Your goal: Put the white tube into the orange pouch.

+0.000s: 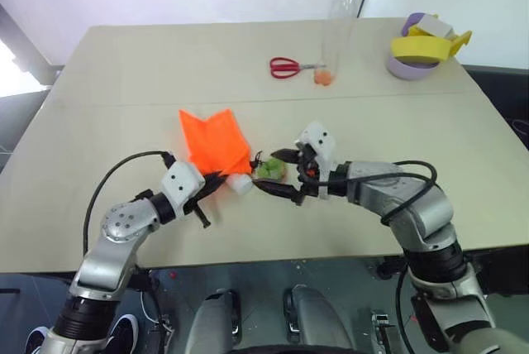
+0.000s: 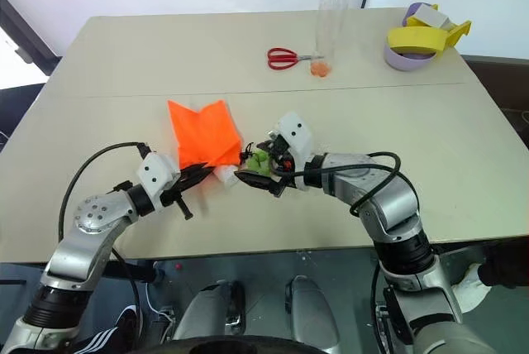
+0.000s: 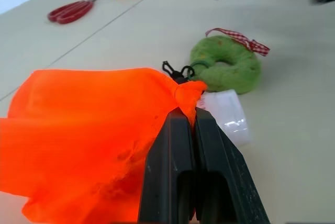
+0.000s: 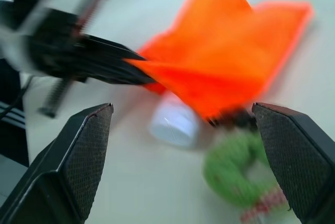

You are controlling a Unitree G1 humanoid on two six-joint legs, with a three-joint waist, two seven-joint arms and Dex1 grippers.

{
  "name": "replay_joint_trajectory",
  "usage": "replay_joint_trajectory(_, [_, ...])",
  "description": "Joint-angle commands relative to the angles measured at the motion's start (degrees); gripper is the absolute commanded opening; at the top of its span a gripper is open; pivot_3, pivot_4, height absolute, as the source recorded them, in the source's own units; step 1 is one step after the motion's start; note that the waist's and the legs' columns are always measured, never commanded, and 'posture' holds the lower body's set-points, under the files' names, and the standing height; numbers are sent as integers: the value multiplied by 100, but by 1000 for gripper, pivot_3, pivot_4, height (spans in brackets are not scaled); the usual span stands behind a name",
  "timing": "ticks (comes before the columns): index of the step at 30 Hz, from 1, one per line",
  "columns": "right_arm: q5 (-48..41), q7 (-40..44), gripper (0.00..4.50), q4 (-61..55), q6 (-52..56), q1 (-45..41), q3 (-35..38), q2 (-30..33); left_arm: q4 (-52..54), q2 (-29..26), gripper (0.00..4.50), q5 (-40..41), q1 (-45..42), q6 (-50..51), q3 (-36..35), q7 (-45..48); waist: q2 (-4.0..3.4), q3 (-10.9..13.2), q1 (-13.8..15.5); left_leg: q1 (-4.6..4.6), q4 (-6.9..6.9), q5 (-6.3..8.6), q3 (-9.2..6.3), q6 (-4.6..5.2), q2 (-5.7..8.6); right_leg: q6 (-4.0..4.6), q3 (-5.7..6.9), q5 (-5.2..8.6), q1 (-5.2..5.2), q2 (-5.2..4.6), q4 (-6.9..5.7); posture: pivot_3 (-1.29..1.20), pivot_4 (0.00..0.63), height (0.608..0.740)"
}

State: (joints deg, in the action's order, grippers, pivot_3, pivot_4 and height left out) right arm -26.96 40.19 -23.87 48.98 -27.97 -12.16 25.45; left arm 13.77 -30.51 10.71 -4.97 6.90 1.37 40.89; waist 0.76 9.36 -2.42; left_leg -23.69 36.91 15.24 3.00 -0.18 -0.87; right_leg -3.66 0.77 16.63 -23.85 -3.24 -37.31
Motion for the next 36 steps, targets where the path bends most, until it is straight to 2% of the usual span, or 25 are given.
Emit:
replay_joint_trajectory(1, [382, 324, 4454, -171, -719, 171, -405, 247, 15, 30, 0, 39, -25, -195, -69, -4, 0, 0, 12, 0, 7, 0, -1, 0, 0, 0, 1, 0, 5, 0, 1, 0, 150, 740])
replay_joint_trajectory(4, [1027, 389, 4454, 90, -1528, 237, -813, 390, 9, 61, 0, 26, 11, -229, -43, -18, 1, 0, 29, 0, 16, 0, -1, 0, 0, 1, 1, 0, 15, -2, 12, 0, 150, 740])
replay_joint_trajectory(7, [1657, 134, 4454, 575, -2316, 105, -1027, 212, -24, 67, 0, -9, 25, -275, -23, -12, 1, 0, 18, 1, 18, 0, 0, 1, 0, 2, 1, 1, 16, -3, 13, 0, 150, 740])
replay_joint_trajectory(10, [1958, -114, 4454, 1019, -2686, -79, -1005, -105, -20, 87, 0, -5, -43, -249, -14, -22, 1, 1, 0, 9, 16, 0, 0, 0, 0, 1, 1, 0, 16, -2, 3, 0, 150, 740])
replay_joint_trajectory(12, [1890, 266, 4454, 1045, -2707, -29, -1107, -39, -14, 98, 0, -18, -82, -235, -4, -31, 1, 1, 18, 10, 15, -1, -1, -1, 0, 0, 3, 0, 15, -2, -2, 0, 150, 740])
replay_joint_trajectory(15, [1477, 630, 3629, 990, -2603, 95, -890, -66, 13, 109, 0, -31, -104, -212, 1, -45, 2, 1, 50, 10, 16, -1, -1, -1, 0, 0, 5, 0, 22, -2, 7, 0, 150, 740])
replay_joint_trajectory(17, [1366, 715, 2728, 976, -2541, 97, -783, -79, 28, 107, 0, -35, -100, -203, 0, -50, 1, 1, 50, 10, 17, 0, 0, 0, 0, -1, 5, -1, 25, -3, 10, 0, 150, 740])
replay_joint_trajectory(18, [1437, 749, 2084, 991, -2583, 95, -821, -46, 36, 104, 0, -45, -96, -205, 7, -52, 1, 0, 50, 10, 18, 0, 0, 0, 0, -1, 5, -1, 26, -3, 10, 0, 150, 740])
replay_joint_trajectory(22, [1885, 703, 63, 1369, -2801, 80, -1076, -57, 47, 125, 0, -47, -110, -190, 37, -61, 1, 0, 33, 20, 17, 0, -1, 0, 0, 0, 5, 0, 32, -3, 4, 0, 150, 740])
replay_joint_trajectory(28, [2290, 766, 63, 1743, -2853, 62, -1341, -103, 28, 145, 0, -52, -143, -171, 74, -55, 1, 0, 25, 23, 17, 0, -1, -1, 0, 1, 5, 0, 31, -3, 0, 0, 150, 740])
replay_joint_trajectory(36, [2688, 254, 63, 2148, -2903, -207, -1244, -569, 82, 161, 0, -44, -121, -151, 102, -70, 1, 0, 16, 23, 20, -1, -1, -2, 0, 0, 5, -1, 31, -3, -6, 0, 150, 740])
